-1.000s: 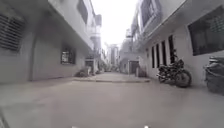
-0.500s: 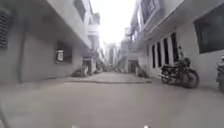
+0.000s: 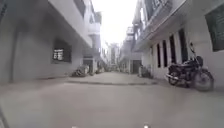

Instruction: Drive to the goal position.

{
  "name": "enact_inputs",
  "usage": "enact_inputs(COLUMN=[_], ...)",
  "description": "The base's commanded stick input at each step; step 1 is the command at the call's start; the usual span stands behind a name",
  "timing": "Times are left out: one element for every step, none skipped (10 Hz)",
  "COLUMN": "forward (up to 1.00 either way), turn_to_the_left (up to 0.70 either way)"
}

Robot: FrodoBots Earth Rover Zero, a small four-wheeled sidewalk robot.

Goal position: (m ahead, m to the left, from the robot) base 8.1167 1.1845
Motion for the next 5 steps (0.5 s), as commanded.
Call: enact_inputs(forward=[1.0, 1.0, 1.0, 1.0, 1.0], turn_to_the_left=[-0.07, 0.02, 0.02, 0.02, 0.02])
